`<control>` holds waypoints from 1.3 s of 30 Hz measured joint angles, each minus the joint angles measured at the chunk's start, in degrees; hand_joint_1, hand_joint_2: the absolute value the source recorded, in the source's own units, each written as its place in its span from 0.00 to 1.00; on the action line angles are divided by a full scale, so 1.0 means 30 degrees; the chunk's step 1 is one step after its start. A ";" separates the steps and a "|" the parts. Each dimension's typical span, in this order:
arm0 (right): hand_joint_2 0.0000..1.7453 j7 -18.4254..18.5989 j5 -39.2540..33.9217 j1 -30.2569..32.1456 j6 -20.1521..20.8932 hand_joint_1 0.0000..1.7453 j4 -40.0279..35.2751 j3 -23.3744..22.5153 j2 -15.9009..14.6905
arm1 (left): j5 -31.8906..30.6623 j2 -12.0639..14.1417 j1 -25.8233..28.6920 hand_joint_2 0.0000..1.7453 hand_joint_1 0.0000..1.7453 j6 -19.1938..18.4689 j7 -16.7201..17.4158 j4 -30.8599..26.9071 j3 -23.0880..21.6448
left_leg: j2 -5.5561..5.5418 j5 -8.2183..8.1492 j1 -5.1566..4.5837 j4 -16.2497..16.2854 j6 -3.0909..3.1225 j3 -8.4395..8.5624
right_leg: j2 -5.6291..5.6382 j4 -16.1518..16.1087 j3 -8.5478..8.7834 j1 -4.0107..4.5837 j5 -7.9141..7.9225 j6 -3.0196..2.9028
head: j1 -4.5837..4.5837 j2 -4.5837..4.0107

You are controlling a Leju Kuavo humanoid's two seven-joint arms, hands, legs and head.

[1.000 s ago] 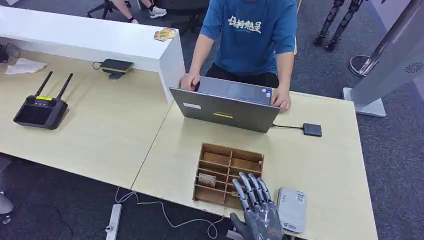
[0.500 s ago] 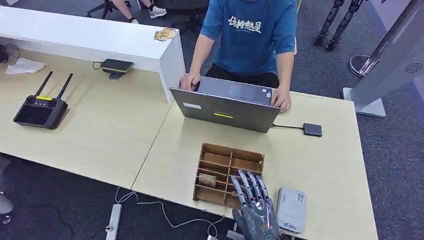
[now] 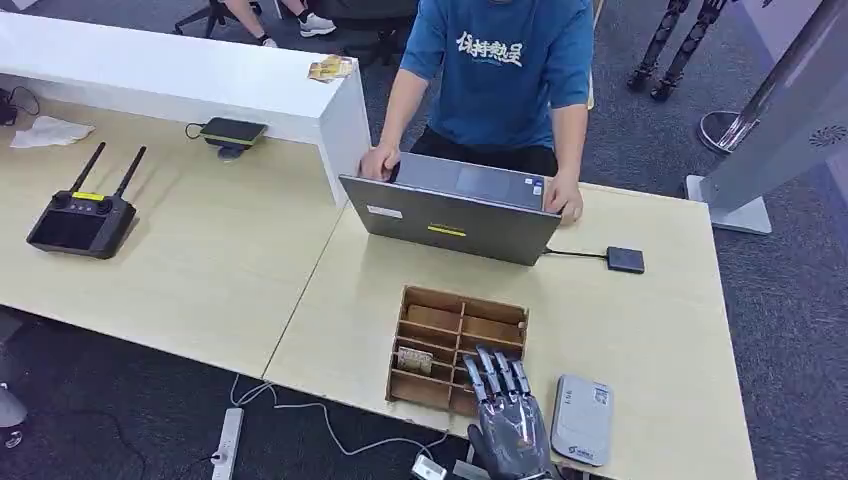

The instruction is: Pass the card to the sensor for recognition and then transmit it.

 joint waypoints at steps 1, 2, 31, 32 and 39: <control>1.00 0.0101 -0.0079 -0.0091 0.0065 0.00 0.0072 0.0115 -0.0058 | 0.0036 0.0000 0.0000 0.00 0.00 0.0000 0.0022 0.0000 0.0000 | 0.0001 0.0000 0.0000 0.0000 0.0000 0.0000 | 0.0000 0.0000 0.0000 0.0000 0.0000 0.0000 | 0.0000 0.0000; 1.00 0.0174 -0.0173 -0.0164 0.0115 0.00 0.0145 0.0203 -0.0145 | 0.0080 0.0000 0.0000 0.00 0.00 0.0014 0.0029 0.0000 0.0000 | 0.0000 0.0000 0.0000 0.0000 0.0000 0.0000 | 0.0001 0.0000 0.0000 0.0000 0.0000 0.0000 | 0.0000 0.0000; 1.00 -0.0132 -0.1806 0.0756 0.0400 0.00 -0.4692 0.0961 -0.2593 | 0.1064 -0.0015 0.0008 0.00 0.00 0.0830 0.0065 0.0007 0.0007 | 0.0000 -0.0004 0.0001 0.0001 0.0004 0.0000 | 0.0002 -0.0001 -0.0003 0.0002 0.0000 0.0000 | 0.0000 0.0000; 1.00 -0.0147 -0.1813 0.0756 0.0407 0.00 -0.4692 0.0961 -0.2593 | 0.1064 -0.0022 0.0008 0.00 0.00 0.0831 0.0065 0.0007 0.0000 | 0.0000 -0.0003 0.0001 0.0001 0.0004 0.0001 | 0.0002 -0.0001 -0.0003 0.0001 0.0000 0.0000 | -0.0007 0.0000; 1.00 -0.0314 -0.2119 0.0663 0.0764 0.00 -0.4416 0.1049 -0.2593 | 0.1028 -0.0022 0.0008 0.00 0.00 0.0852 0.0065 0.0014 0.0007 | -0.0001 -0.0004 0.0000 0.0001 0.0005 -0.0006 | 0.0001 -0.0001 0.0000 0.0000 0.0000 0.0001 | 0.0000 0.0000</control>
